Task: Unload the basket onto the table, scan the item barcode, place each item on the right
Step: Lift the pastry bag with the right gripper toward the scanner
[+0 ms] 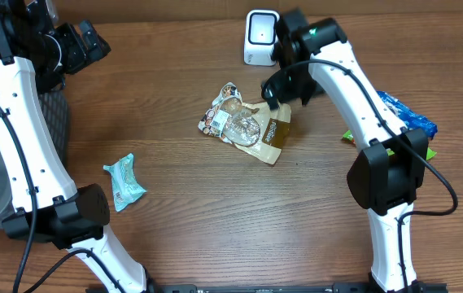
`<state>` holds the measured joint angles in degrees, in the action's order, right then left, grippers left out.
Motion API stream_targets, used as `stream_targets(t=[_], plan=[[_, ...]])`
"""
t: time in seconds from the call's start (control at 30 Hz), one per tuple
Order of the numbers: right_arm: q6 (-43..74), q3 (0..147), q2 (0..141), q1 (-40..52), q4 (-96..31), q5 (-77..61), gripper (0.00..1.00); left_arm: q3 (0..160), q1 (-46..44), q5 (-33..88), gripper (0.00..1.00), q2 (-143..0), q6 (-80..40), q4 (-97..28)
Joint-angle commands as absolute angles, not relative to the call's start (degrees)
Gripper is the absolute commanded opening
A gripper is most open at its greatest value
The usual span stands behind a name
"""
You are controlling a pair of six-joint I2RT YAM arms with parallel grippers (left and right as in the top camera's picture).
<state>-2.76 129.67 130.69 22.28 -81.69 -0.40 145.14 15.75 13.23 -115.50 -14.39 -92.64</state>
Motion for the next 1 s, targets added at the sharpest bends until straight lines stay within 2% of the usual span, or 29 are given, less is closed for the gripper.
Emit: stream_targets(t=[0.0,0.5,0.7,0.87,0.97], plan=[[-13.08,131.39,129.38,23.83,-78.83,-4.91,1.00,145.99,15.20,12.95,0.99,-114.63,-13.26,-92.66],[-32.84,124.29,136.70,23.94,-72.07,-15.68,1.00,145.99,15.20,12.95,1.00,-114.63,-13.26,-92.66],[-33.32,120.64,136.77,23.62,-71.77,-20.56,1.00,145.99,15.20,12.93,1.00,-114.63,-13.26,-92.66],[-32.67,111.63,136.77,23.77,-66.89,-21.34,1.00,145.99,15.20,12.95,1.00,-114.63,-13.26,-92.66],[-29.67,109.82,136.77,23.77,-65.63,-20.21,0.91,145.99,15.18,12.93,1.00,-114.63,-13.26,-92.66]])
